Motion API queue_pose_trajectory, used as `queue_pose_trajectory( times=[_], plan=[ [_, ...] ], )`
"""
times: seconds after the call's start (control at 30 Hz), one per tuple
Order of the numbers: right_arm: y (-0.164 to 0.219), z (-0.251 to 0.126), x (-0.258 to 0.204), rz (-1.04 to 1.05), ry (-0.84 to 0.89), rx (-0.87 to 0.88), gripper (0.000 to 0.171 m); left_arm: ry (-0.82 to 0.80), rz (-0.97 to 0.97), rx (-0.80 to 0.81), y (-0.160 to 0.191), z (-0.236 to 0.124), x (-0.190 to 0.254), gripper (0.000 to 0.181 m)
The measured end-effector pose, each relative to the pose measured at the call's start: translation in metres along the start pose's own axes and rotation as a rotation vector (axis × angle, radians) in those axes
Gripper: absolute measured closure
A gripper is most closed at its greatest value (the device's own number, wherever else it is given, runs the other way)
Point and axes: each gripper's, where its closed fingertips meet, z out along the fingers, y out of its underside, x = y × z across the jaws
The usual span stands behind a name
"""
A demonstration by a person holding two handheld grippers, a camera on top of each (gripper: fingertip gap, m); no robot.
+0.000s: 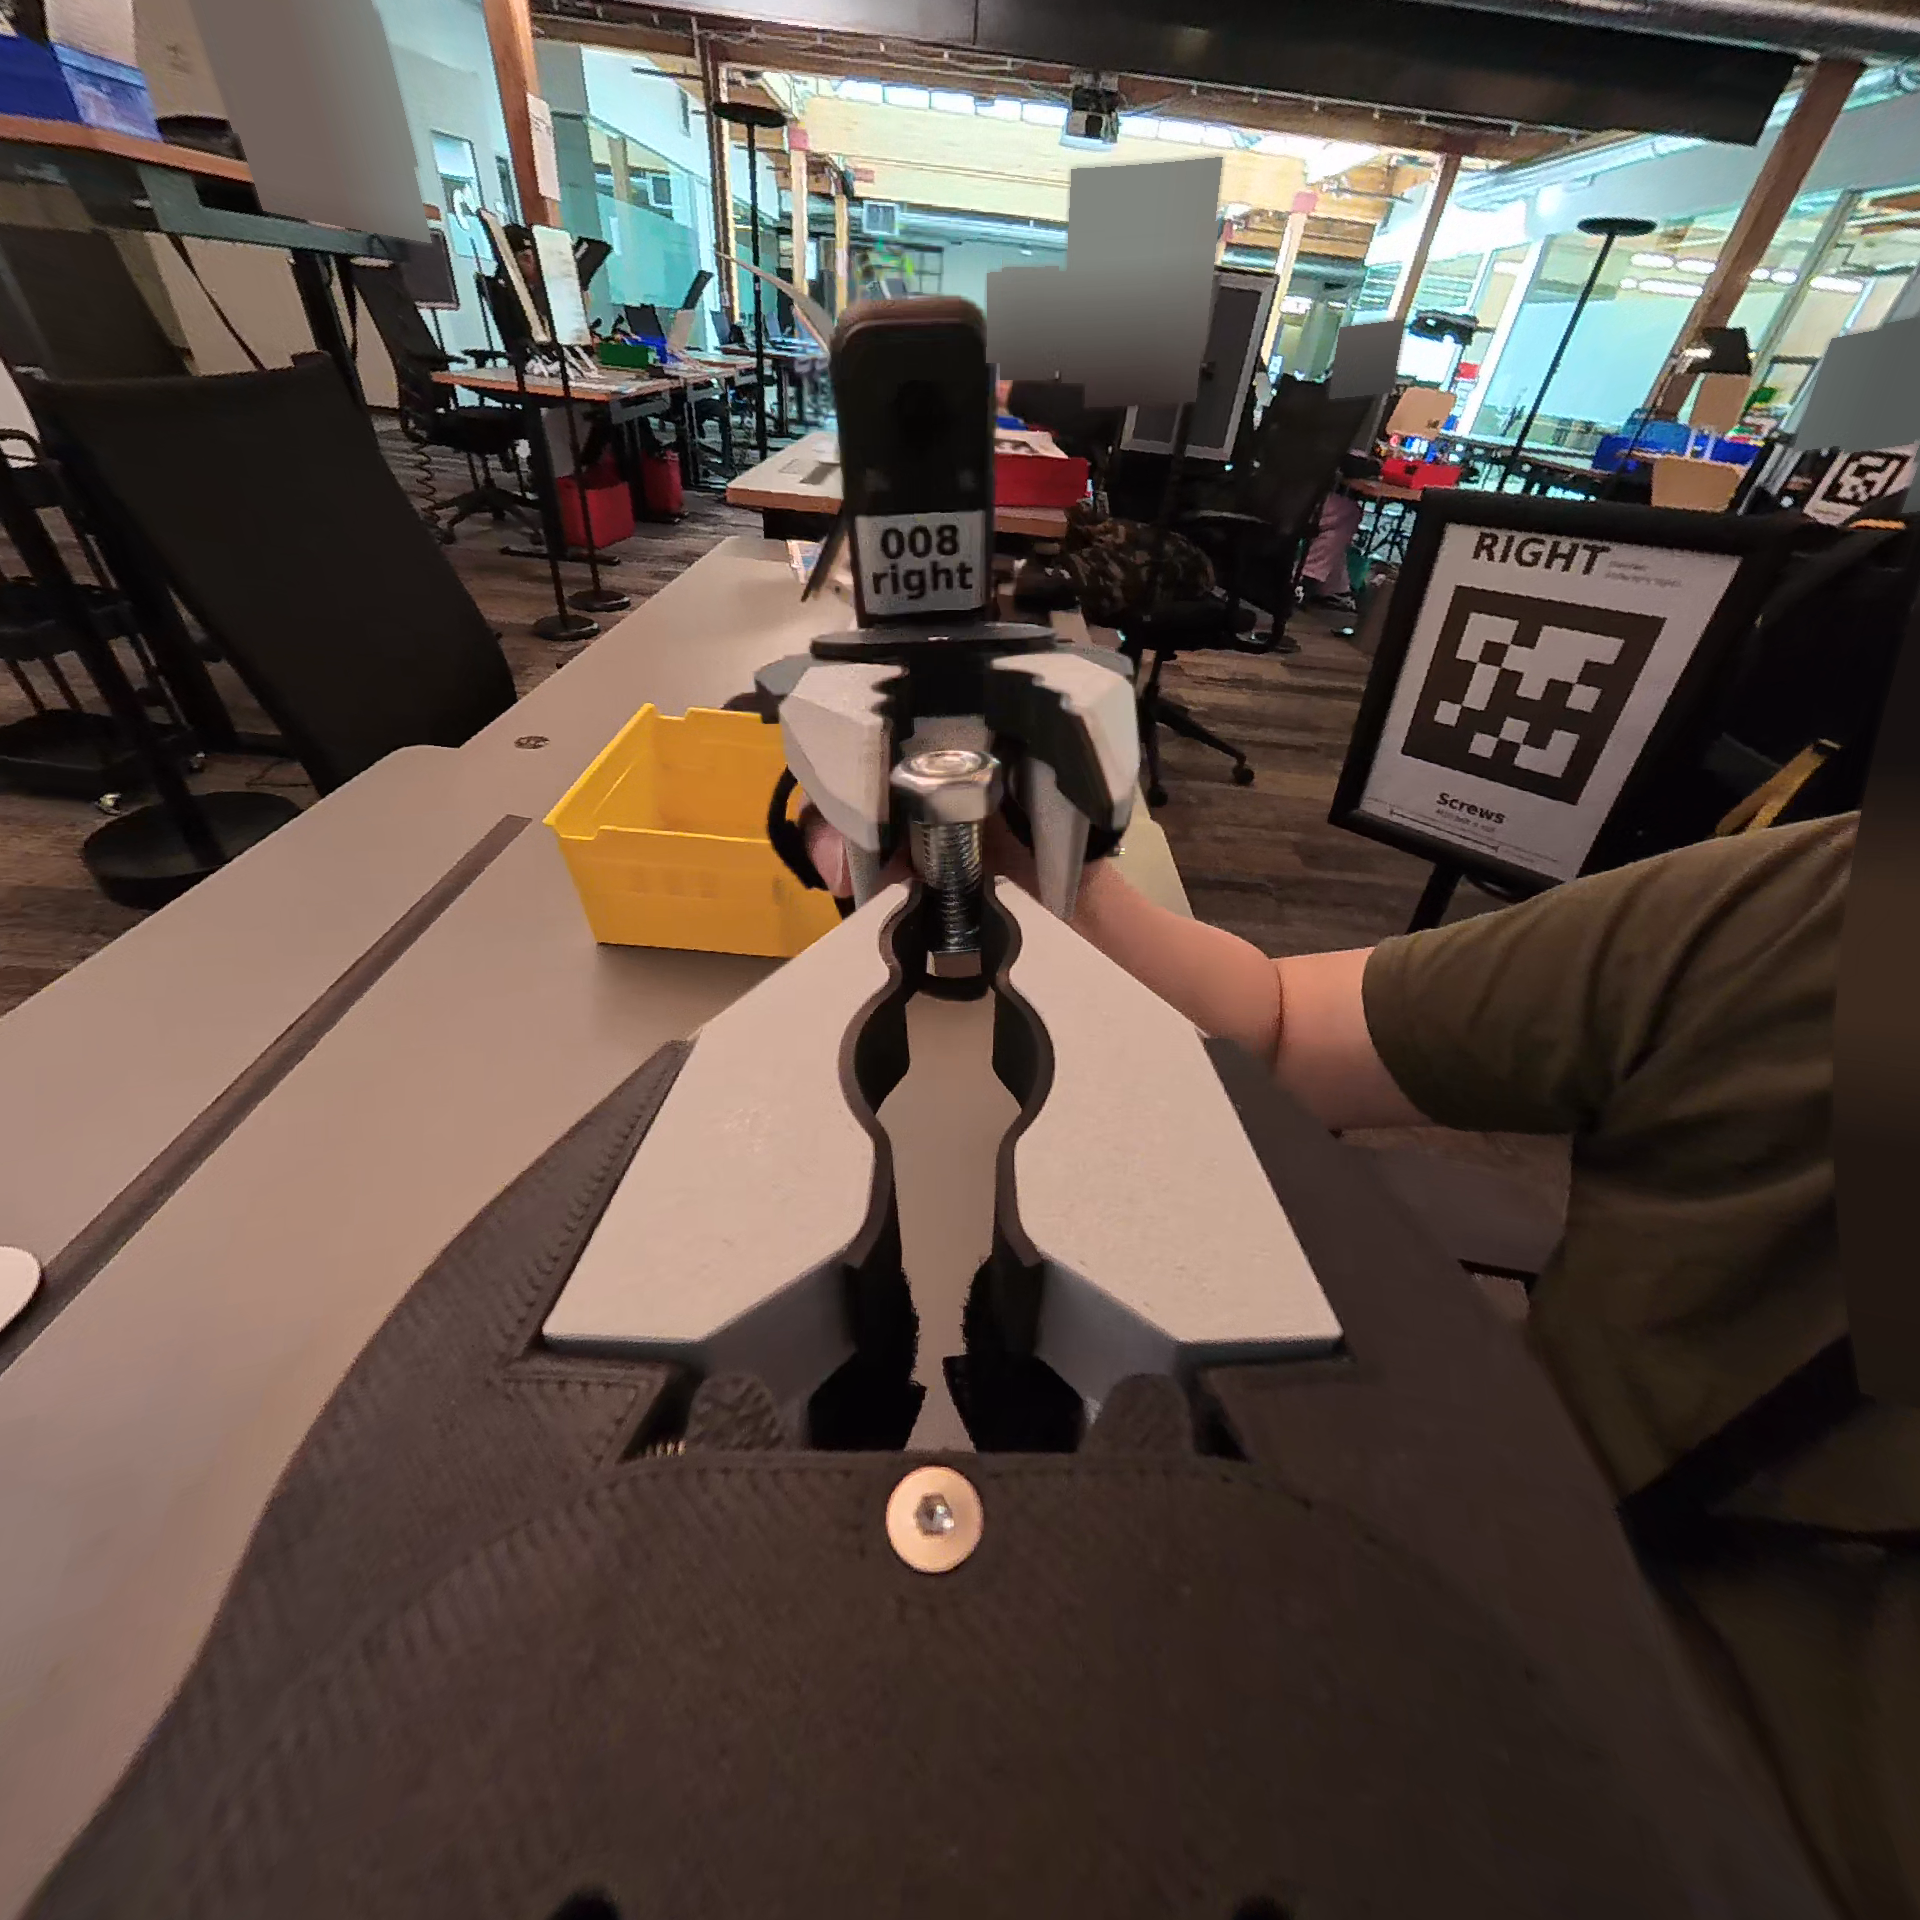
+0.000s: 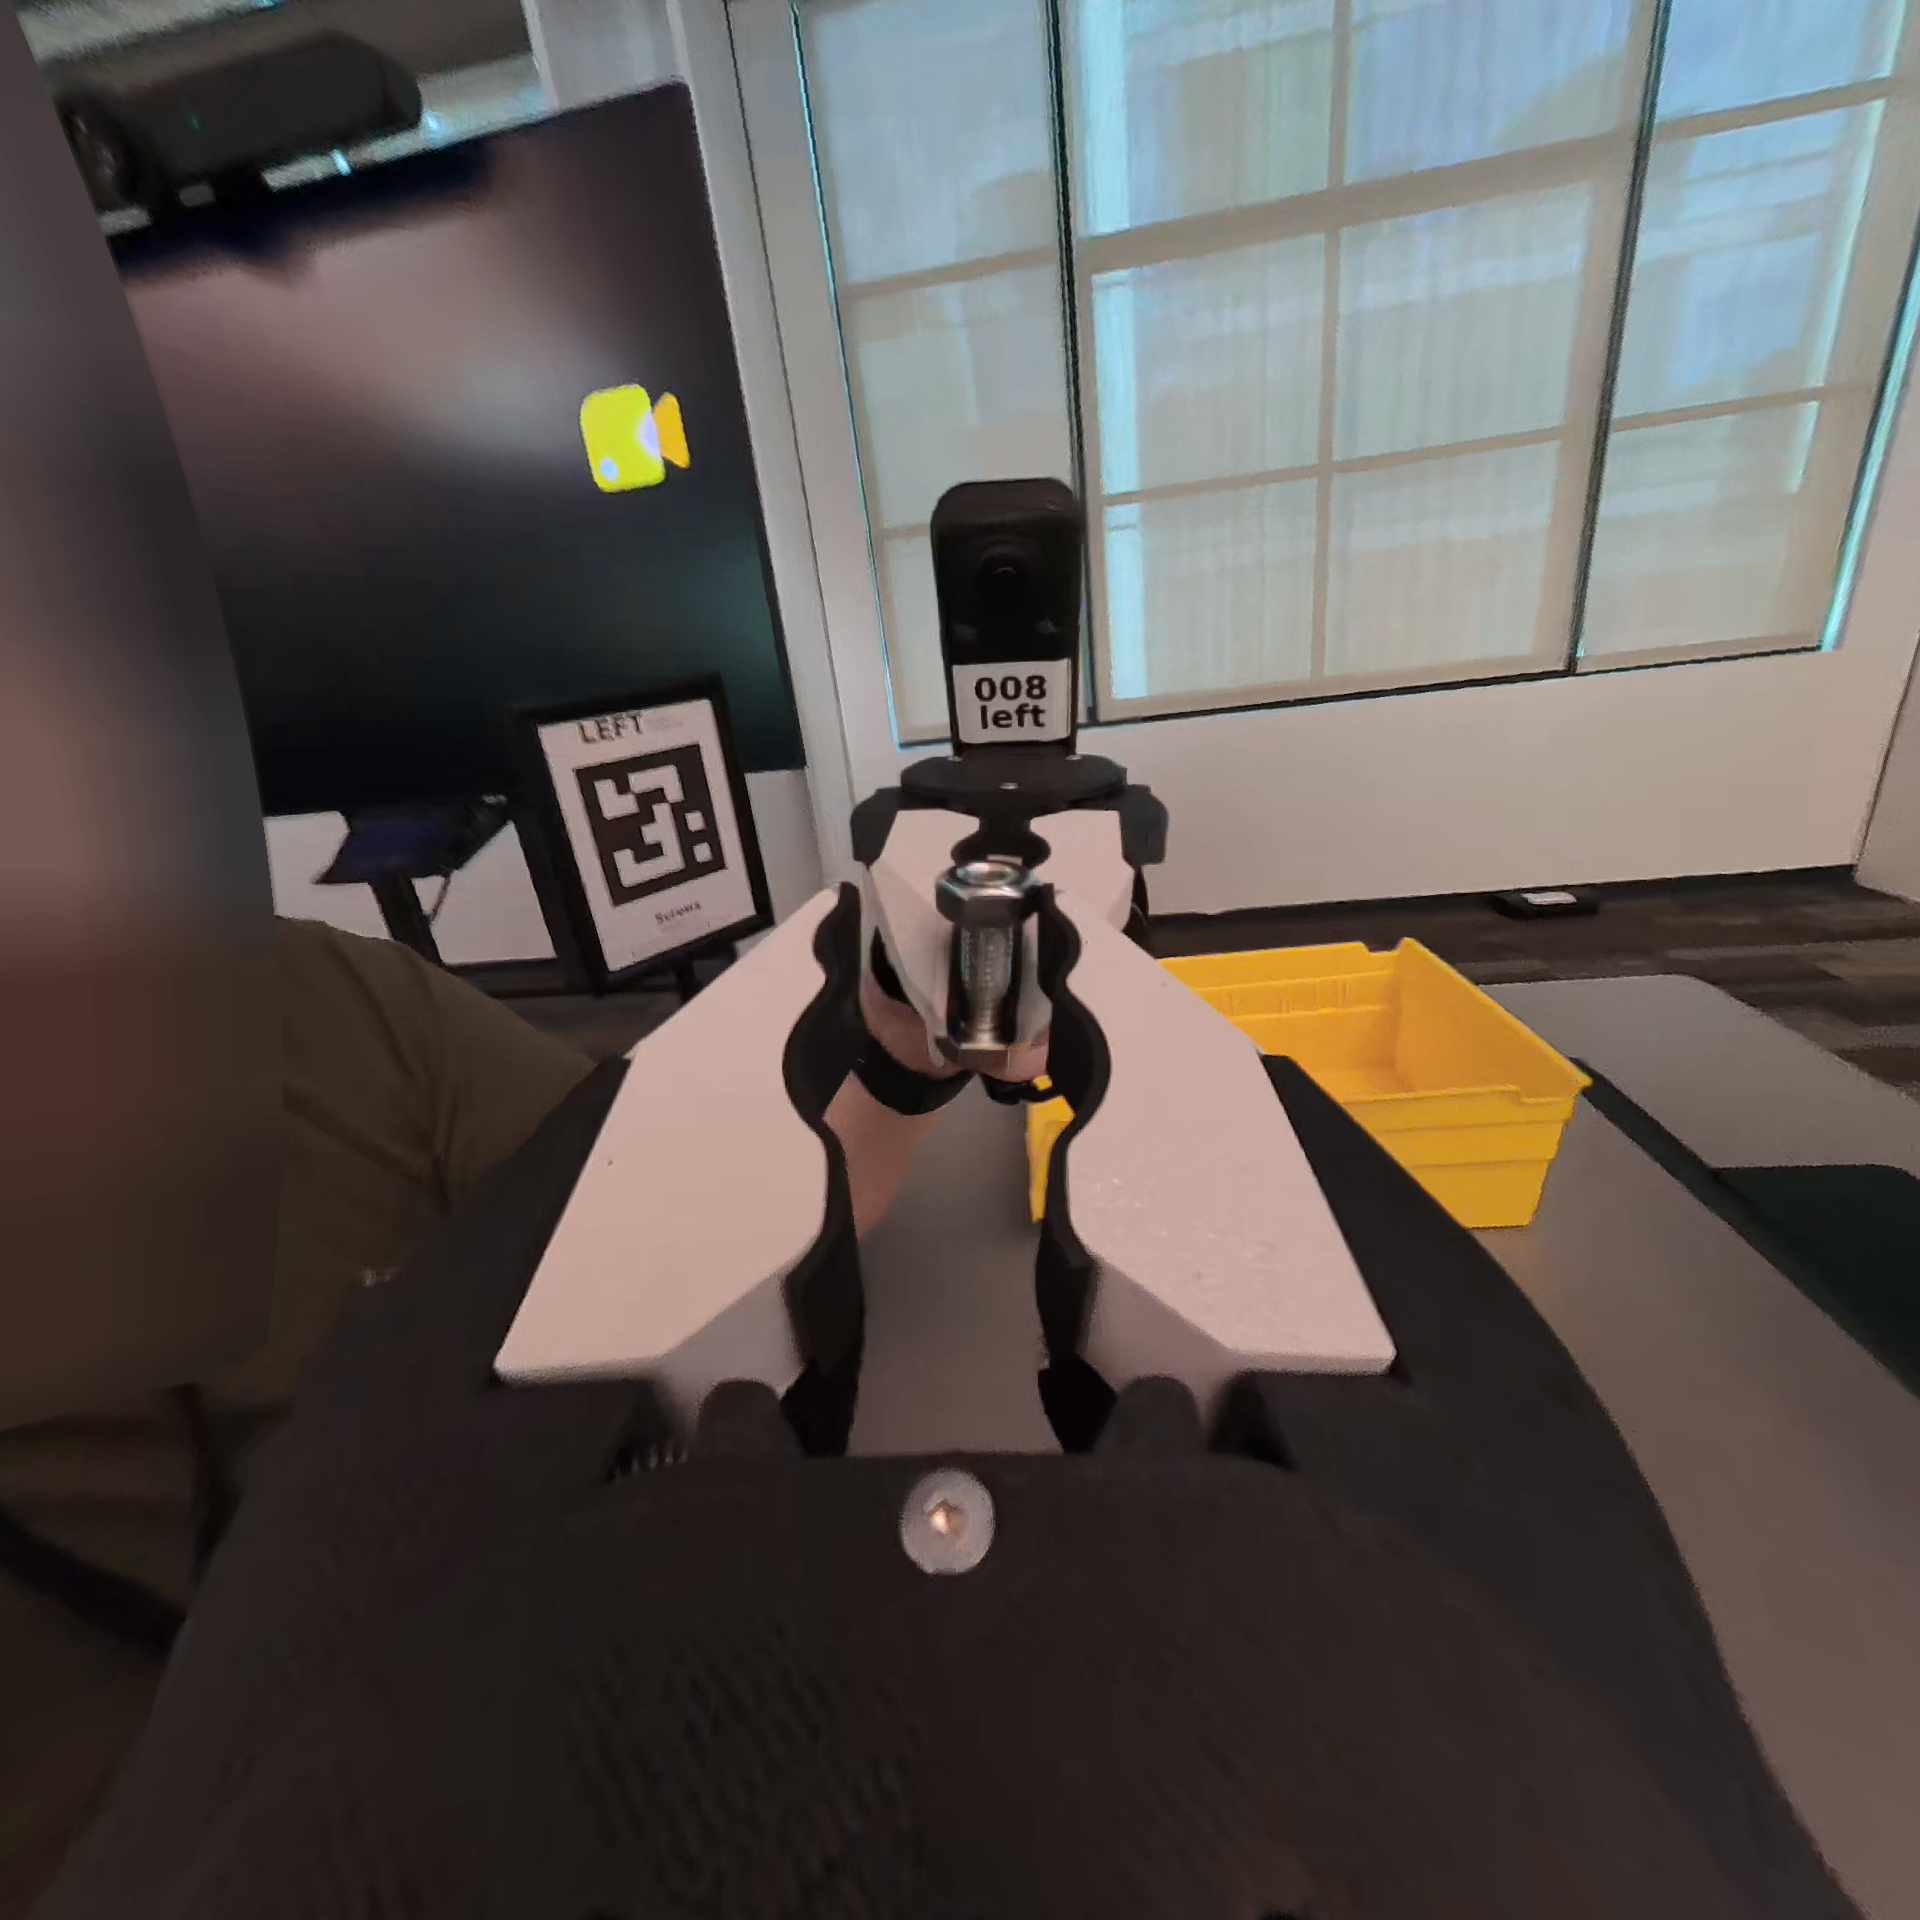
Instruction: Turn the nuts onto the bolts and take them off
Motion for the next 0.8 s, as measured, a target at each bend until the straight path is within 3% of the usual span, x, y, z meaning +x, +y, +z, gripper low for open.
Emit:
queue_pose_trajectory(
  times=[0.23,0.43,0.6,0.8],
  plan=[
    [-0.01,-0.026,0.028,0.115,0.034,0.093,0.145,0.002,-0.005,0.012,-0.002,-0.003,0.001,0.174],
    [-0.003,-0.002,0.001,0.008,-0.002,0.017,0.139,0.016,-0.006,-0.001,0.0,0.002,0.003,0.174],
    [-0.012,-0.028,0.025,0.111,0.027,0.086,0.141,0.006,0.001,0.011,-0.004,-0.003,0.004,0.174],
    [-0.008,-0.002,-0.003,0.024,-0.016,0.032,0.136,0.011,-0.008,-0.003,0.001,0.002,0.002,0.174]
  ],
)
